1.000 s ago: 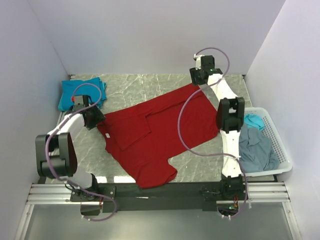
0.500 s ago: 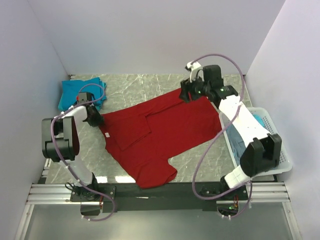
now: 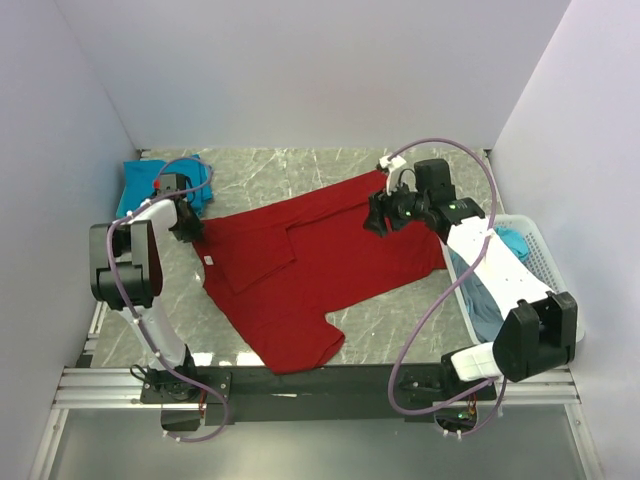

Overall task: Fold and stack the t-shirts
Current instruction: Fold the tshirt

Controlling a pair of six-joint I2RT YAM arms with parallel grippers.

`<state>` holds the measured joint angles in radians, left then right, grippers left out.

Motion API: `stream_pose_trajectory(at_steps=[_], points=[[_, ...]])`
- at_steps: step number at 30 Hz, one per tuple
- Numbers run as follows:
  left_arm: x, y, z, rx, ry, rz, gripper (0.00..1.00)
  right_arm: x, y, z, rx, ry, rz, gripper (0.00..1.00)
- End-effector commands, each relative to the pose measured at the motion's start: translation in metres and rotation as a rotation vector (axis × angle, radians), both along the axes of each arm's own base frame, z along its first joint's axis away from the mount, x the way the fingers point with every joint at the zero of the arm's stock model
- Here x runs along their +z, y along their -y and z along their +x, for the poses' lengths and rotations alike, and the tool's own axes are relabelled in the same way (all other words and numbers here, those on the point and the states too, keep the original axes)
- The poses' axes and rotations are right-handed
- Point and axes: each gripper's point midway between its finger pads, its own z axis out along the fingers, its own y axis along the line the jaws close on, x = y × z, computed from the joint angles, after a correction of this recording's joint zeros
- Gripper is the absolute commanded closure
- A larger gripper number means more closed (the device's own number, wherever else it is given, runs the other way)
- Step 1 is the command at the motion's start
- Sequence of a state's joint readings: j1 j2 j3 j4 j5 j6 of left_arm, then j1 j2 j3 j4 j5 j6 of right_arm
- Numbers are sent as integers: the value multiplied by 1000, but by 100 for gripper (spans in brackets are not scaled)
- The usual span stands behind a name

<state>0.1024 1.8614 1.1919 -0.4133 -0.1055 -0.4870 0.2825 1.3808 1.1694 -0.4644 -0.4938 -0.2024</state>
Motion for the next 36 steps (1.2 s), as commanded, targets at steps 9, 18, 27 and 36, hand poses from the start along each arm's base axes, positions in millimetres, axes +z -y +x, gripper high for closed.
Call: stream_pose_trajectory(at_steps=[9, 18, 27, 36], points=[[150, 16, -17, -153, 387, 23, 26, 18, -11, -54, 431, 207, -20, 28], [230, 126, -65, -639, 711, -386, 1, -6, -3, -123, 816, 351, 70, 12], [198, 179, -129, -800, 609, -336, 9, -38, -15, -167, 1038, 261, 97, 15], [203, 153, -151, -688, 728, -218, 8, -98, -70, -218, 1294, 177, -188, 14]])
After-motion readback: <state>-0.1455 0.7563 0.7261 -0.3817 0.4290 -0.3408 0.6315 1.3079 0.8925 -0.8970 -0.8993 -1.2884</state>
